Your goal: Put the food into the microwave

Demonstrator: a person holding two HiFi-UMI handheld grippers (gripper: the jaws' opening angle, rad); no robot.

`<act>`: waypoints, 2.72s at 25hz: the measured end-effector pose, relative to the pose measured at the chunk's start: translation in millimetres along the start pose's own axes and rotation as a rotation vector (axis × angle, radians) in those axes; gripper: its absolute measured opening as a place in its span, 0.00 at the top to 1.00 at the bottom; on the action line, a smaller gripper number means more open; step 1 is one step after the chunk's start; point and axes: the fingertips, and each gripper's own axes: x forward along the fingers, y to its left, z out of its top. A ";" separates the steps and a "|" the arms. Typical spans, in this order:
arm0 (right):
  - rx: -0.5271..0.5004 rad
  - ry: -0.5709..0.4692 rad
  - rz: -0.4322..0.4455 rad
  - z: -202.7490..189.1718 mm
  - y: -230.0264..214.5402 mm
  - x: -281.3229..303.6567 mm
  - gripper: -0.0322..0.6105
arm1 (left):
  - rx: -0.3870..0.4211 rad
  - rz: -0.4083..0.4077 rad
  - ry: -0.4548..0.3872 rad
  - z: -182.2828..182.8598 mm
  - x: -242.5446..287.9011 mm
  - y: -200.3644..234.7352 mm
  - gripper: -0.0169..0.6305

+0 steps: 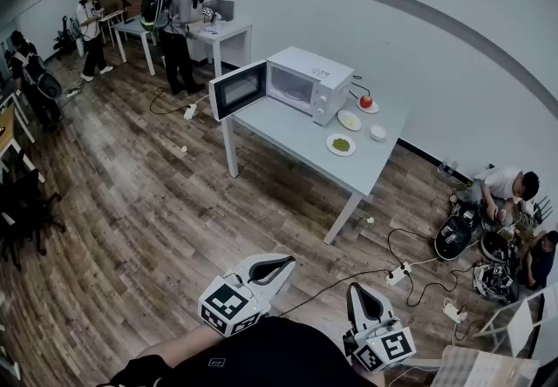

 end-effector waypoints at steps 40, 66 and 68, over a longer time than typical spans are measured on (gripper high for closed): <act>0.044 -0.002 0.009 8.1 -77.3 139.4 0.93 | 0.065 -0.015 0.056 14.4 76.0 107.4 0.96; 0.084 0.105 0.074 -5.8 -219.6 211.3 0.93 | 0.098 0.060 0.107 12.3 236.8 171.5 0.96; 0.071 0.114 0.053 -3.8 -229.6 230.8 0.93 | 0.126 0.050 0.103 14.7 250.4 195.4 0.96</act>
